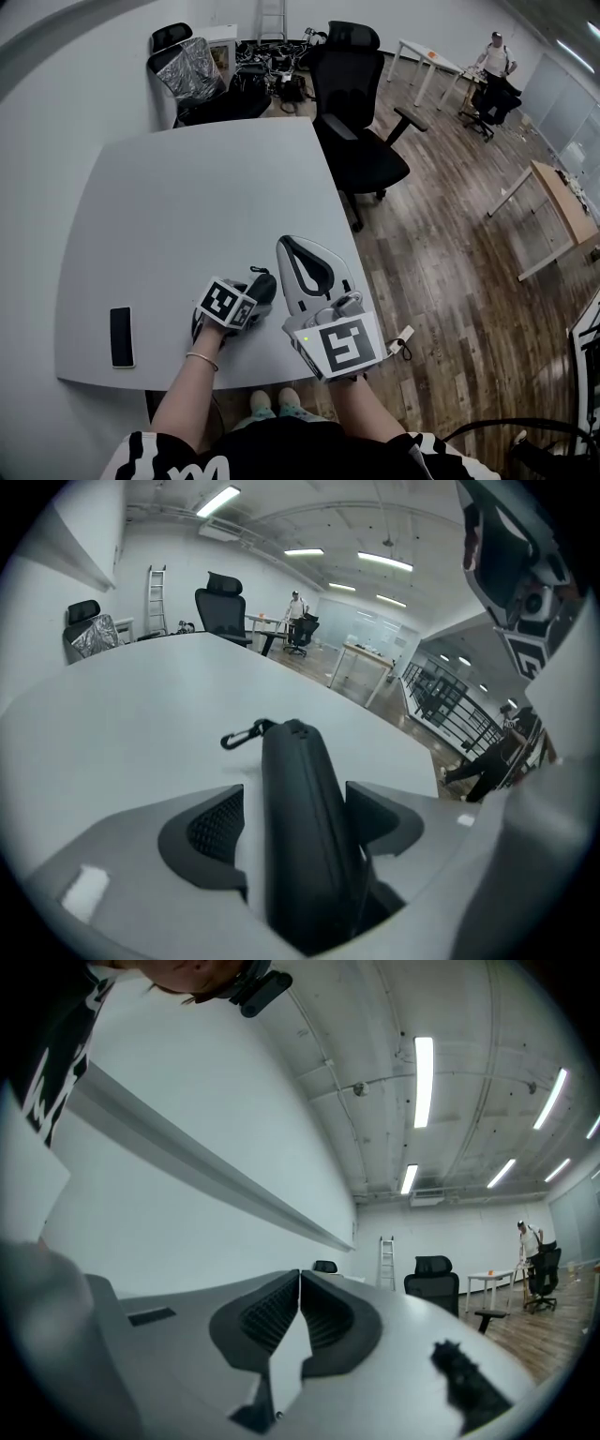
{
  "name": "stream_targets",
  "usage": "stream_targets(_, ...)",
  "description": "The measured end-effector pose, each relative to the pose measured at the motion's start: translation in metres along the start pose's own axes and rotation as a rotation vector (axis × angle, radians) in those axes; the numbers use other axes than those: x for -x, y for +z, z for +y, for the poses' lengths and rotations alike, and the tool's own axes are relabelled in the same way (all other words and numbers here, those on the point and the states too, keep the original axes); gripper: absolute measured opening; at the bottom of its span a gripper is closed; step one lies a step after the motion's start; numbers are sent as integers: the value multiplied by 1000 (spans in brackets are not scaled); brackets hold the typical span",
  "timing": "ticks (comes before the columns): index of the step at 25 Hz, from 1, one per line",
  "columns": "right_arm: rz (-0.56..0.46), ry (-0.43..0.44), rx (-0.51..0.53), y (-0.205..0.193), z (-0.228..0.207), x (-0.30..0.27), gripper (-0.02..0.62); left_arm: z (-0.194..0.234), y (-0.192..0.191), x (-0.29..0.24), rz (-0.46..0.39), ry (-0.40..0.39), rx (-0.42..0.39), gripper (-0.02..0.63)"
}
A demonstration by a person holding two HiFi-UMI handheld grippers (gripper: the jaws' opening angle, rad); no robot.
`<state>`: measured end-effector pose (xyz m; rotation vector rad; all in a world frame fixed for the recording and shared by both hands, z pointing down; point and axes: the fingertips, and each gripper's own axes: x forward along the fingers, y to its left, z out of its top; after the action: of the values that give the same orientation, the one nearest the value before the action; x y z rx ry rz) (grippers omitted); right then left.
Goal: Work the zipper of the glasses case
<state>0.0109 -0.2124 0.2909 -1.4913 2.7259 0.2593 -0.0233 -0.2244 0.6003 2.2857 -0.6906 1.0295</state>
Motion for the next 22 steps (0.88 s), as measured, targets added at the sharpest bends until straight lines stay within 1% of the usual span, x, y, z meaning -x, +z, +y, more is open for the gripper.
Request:
stream_targets(2, -8, -1, 1, 0, -2, 3, 9, -1, -10, -8, 55, 20, -46, 326)
stream_targets(4, -15, -6, 0, -1, -4, 5, 9, -3, -16, -13, 72, 37, -79, 336)
stream_targets(8, -17, -19, -4, -4, -9, 7, 9, -1, -18, -18, 66, 45, -79, 333)
stream_targets(13, -20, -20, -5, 1, -12, 8, 9, 0, -15, -10, 30, 36, -32, 312)
stream_targets(14, -23, -20, -3, 2, -12, 8, 9, -1, -13, -6, 13, 30, -25, 296)
stream_targets(16, -29, -23, -2, 2, -13, 9, 9, -6, -5, 9, -58, -2, 4, 295)
stream_targets(17, -35, -29, -5, 1, -15, 10, 9, -10, 5, 21, -120, -31, 29, 293)
stream_targets(19, -51, -47, -9, 4, -22, 10, 9, -24, 35, 55, -280, -123, 68, 293)
stream_targets(20, -57, -56, -6, 7, -25, 10, 9, -32, 52, 76, -365, -180, 73, 293)
stream_targets(22, -58, -71, -1, 10, -31, 10, 9, -50, 83, 119, -526, -290, 55, 293)
